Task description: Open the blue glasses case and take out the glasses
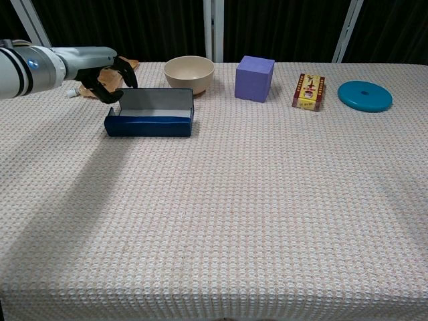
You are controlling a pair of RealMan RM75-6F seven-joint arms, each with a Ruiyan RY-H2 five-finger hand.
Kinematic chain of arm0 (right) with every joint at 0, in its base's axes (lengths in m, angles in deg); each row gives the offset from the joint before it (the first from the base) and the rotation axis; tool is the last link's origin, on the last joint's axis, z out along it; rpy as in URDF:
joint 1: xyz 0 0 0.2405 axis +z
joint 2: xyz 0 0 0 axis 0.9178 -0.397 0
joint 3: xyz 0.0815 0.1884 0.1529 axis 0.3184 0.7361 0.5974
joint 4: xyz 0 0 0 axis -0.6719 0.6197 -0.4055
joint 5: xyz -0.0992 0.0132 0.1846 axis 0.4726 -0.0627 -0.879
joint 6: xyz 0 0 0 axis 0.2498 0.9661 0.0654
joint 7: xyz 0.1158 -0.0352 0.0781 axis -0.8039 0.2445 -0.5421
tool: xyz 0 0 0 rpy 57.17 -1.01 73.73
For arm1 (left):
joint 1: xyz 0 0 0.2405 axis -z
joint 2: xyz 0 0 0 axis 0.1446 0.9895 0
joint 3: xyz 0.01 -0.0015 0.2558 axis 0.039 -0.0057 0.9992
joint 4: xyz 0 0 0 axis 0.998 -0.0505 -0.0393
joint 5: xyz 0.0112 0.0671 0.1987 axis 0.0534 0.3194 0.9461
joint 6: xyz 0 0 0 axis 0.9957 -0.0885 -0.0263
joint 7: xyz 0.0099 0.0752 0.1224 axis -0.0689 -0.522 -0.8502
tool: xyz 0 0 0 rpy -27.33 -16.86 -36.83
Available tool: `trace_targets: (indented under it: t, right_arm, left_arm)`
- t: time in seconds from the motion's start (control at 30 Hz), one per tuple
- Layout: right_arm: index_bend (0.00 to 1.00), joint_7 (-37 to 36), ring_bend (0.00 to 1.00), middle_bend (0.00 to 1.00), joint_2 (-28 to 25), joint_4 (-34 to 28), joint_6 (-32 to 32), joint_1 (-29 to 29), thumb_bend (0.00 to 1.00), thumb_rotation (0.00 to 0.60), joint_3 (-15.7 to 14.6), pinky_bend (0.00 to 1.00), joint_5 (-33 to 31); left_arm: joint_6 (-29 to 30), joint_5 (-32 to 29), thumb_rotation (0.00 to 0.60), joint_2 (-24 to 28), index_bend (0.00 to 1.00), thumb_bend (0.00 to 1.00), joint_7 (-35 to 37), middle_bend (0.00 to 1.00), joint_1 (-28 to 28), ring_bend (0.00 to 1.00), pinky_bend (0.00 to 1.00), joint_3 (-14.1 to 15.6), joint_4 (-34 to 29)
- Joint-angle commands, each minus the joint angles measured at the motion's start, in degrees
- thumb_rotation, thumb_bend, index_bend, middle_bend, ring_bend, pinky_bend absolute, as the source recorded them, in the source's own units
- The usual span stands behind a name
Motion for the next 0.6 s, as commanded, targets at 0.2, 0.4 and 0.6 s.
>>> trace_targets:
  t: [0.2, 0.4, 0.6]
  right_arm:
    - [0.04, 0.1, 0.00, 0.13, 0.4, 0.3, -0.3, 0.2, 0.24, 0.600, -0.1, 0.01, 0.4]
    - [0.04, 0.0, 0.00, 0.13, 0.5, 0.5, -0.3, 0.2, 0.24, 0.600, 0.0, 0.01, 0.3]
    - [0.04, -0.2, 0.00, 0.13, 0.2, 0.5, -0.1, -0.1, 0.24, 0.600, 0.0, 0.01, -0.2]
  left_arm:
    - [8.2, 12.6, 0.600, 5.0, 0.33, 0.52, 4.7, 0.26, -5.2, 0.06, 0.06, 0.9, -12.2]
    - [4.4, 12.7, 0.600, 1.9, 0.33, 0.52, 4.0, 0.27, -3.4, 0.07, 0.06, 1.1, -10.3]
    - [0.9, 10.2, 0.600, -1.4, 0.33, 0.52, 2.2, 0.27, -1.3, 0.07, 0.06, 0.7, -6.5]
